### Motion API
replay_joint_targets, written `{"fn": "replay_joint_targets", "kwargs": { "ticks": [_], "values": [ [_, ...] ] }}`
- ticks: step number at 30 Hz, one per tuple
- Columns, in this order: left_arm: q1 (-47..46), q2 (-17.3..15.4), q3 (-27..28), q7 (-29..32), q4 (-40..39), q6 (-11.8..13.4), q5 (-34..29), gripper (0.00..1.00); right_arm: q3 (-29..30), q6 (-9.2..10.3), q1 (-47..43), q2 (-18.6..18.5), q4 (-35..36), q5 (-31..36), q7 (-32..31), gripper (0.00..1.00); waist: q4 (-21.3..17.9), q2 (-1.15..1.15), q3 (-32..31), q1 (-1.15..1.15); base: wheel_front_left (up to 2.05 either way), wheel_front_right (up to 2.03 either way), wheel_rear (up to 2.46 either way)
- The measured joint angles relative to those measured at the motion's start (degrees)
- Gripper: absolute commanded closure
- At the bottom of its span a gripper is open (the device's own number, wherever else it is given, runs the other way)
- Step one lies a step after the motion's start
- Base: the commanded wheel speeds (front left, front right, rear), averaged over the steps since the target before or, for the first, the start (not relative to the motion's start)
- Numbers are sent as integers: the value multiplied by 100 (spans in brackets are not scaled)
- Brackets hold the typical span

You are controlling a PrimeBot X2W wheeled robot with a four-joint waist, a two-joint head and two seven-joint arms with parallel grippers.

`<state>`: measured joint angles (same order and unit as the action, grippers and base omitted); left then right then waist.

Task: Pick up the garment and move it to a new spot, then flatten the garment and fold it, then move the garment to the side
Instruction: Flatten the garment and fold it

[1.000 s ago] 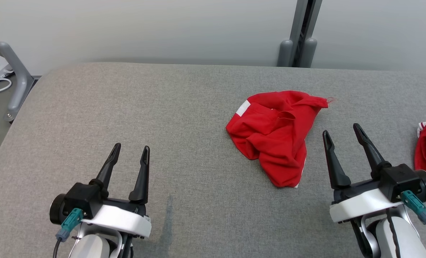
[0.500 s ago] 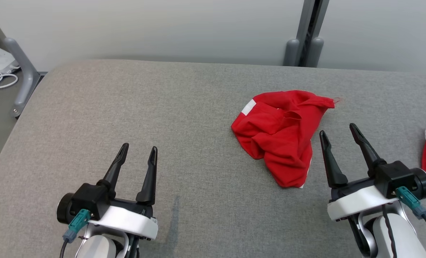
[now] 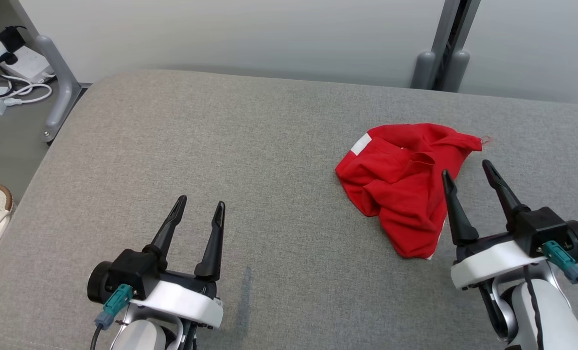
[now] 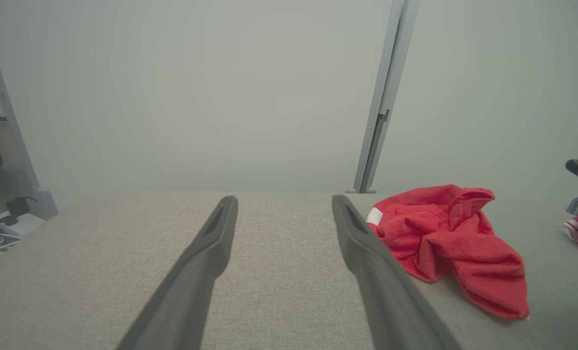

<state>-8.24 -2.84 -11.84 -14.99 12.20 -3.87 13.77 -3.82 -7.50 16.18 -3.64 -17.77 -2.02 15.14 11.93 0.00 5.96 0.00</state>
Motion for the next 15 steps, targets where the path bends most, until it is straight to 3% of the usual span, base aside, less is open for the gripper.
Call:
{"fn": "replay_joint_targets", "kwargs": {
  "ticks": [15],
  "values": [
    [6, 2, -81, 0, -103, 14, -5, 0, 296, 0, 108, 57, -312, -53, 0, 0, 32, 0, 66, 0, 0, 0, 0]
  ]
}}
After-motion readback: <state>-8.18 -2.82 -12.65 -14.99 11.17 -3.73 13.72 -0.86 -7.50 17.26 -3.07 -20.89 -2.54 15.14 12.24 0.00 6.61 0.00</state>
